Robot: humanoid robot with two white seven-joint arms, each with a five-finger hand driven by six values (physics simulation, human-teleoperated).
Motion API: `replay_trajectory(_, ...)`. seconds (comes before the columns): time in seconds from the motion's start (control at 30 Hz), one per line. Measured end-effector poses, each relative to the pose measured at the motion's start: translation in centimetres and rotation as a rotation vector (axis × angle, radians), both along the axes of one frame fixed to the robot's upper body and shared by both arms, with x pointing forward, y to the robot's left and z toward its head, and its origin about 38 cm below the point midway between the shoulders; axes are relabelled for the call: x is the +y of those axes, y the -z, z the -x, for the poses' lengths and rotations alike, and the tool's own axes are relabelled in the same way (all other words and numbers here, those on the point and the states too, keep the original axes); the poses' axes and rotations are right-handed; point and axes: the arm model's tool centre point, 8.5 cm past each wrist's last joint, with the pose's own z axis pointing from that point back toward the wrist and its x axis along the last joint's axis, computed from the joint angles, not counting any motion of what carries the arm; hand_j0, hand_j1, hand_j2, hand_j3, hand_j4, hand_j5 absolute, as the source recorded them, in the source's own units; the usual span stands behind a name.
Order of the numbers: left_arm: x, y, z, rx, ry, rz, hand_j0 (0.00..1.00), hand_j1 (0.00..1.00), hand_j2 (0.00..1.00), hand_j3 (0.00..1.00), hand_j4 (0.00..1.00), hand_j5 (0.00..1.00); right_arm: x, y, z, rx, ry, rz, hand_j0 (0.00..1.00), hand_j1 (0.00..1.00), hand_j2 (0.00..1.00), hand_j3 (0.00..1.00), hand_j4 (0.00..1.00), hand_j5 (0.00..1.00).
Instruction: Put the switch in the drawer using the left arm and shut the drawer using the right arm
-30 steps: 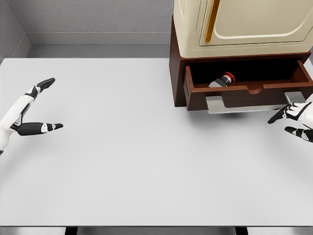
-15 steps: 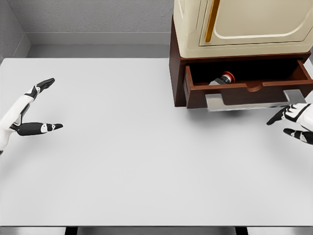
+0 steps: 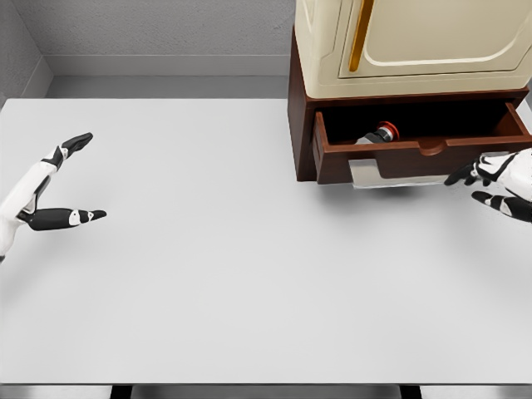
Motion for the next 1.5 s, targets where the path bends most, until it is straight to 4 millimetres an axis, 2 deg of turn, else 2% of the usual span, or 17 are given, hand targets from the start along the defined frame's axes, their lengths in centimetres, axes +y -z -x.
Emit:
replay_trajectory(0.2, 0.1, 0.1, 0.0, 0.002, -0.001, -0.002, 1.0, 1.0, 1.0, 1.0, 1.0, 1.0, 0.3, 1.8, 0.1, 0.043, 0.0, -0.019, 0.62, 0.62, 0.62, 0.62, 0.62, 0.62)
replay_trajectory(0.5, 0.1, 0.1, 0.0, 0.004, -0.001, -0.002, 1.0, 1.0, 1.0, 1.0, 1.0, 1.0, 1.3, 0.6, -1.7, -0.024, -0.016, -0.026, 0.62, 0.62, 0.62, 0.62, 0.62, 0.62)
replay_trajectory(0.8, 0.1, 0.0, 0.0, 0.001, -0.001, -0.002, 1.0, 1.0, 1.0, 1.0, 1.0, 1.0, 1.6, 2.0, -2.8, 0.018, 0.008, -0.131, 0.62, 0.62, 0.62, 0.62, 0.62, 0.62)
replay_trajectory(0.97, 0.1, 0.0, 0.0, 0.003, -0.001, -0.003, 1.0, 1.0, 1.0, 1.0, 1.0, 1.0, 2.6, 1.2, -4.5, -0.036, -0.019, -0.075, 0.62, 0.62, 0.62, 0.62, 0.62, 0.62)
replay_trajectory(1.1, 0.1, 0.1, 0.0, 0.004, 0.0, -0.003, 1.0, 1.0, 1.0, 1.0, 1.0, 1.0, 3.1, 1.5, -6.0, -0.028, -0.013, -0.116, 0.62, 0.62, 0.62, 0.62, 0.62, 0.62)
replay_trajectory(1.23, 0.1, 0.1, 0.0, 0.004, 0.0, -0.004, 1.0, 1.0, 1.0, 1.0, 1.0, 1.0, 2.9, 2.2, -6.3, -0.002, 0.008, -0.162, 0.63, 0.63, 0.63, 0.63, 0.63, 0.63)
replay_trajectory(1.5, 0.1, 0.1, 0.0, 0.004, 0.0, -0.003, 1.0, 1.0, 1.0, 1.0, 1.0, 1.0, 2.3, 3.2, -6.4, 0.006, 0.013, -0.074, 0.66, 0.66, 0.66, 0.66, 0.66, 0.66)
